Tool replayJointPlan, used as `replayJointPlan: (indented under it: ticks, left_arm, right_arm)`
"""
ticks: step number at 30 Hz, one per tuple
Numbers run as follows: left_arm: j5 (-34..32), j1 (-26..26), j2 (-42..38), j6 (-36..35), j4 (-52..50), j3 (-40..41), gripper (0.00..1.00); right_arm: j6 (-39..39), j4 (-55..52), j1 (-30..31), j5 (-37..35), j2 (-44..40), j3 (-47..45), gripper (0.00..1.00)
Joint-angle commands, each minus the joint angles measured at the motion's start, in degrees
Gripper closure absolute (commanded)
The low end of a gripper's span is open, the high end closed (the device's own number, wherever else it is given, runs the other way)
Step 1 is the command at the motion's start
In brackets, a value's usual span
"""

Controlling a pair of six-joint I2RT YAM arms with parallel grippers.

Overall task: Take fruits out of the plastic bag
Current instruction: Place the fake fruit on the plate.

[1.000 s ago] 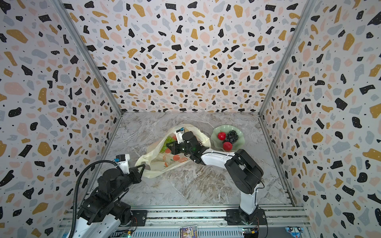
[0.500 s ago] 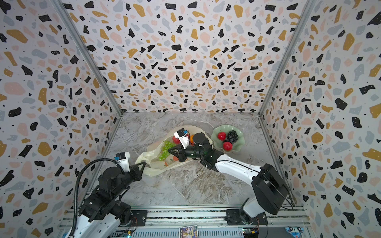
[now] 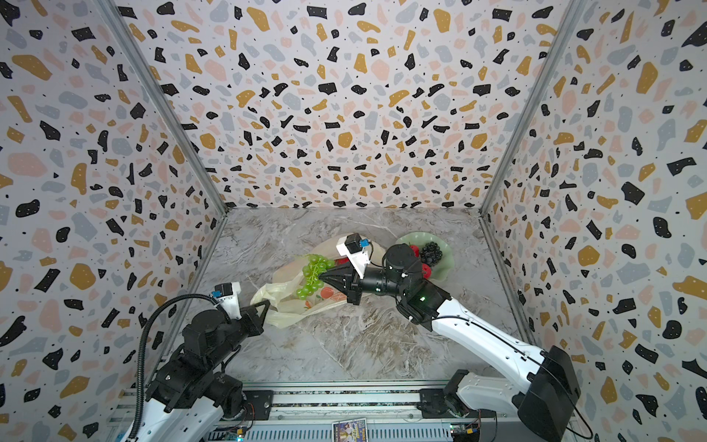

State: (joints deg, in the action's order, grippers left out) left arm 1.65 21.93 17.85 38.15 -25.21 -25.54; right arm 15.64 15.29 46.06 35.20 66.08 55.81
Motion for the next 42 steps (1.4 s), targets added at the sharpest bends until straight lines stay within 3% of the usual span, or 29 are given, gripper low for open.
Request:
replayJointPlan:
  ticks: [1,8,16,19,27,33,38,42]
  left_arm:
    - [-0.77,0.14,-0.31,-0.97,2.34,-0.29,0.99]
    - [-1.29,0.13,-1.45,-0.51,1.75,-0.22,0.98]
    - [-1.50,0.13,-0.90,-0.70,2.27,-0.21,0.98]
    - [-1.43,0.17,-0.88,-0.68,2.36,-0.23,0.98]
    - [-1.64,0.14,-1.84,-0.67,1.96,-0.30,0.98]
    - [-1.64,0.17,-1.91,-0.52,2.15,-0.21,0.98]
    - [-1.47,0.20,-1.75,-0.59,2.08,-0.30,0.98]
    - [-1.47,0.21,-2.01,-0.62,1.97,-0.30,0.98]
  right_arm:
    - [-3.48,-4.67,-2.21,-3.58,-3.83,3.44,0.94]
    - [-6.03,-10.80,-7.63,-7.43,-9.48,6.69,0.96]
    - [-12.71,-20.19,-11.57,-27.21,-9.89,9.85,0.96]
    - [-12.51,-20.46,-15.72,-31.24,-8.79,8.34,0.96]
    - [-4.96,-14.09,-33.54,-25.99,-5.37,-0.59,0.97]
    - [4.09,-8.00,-46.21,-18.26,2.62,-6.06,0.97]
    - [11.34,-1.14,-51.95,-12.35,10.94,-8.68,0.96]
    - [12.66,1.25,-52.61,-8.01,17.04,-7.52,0.96]
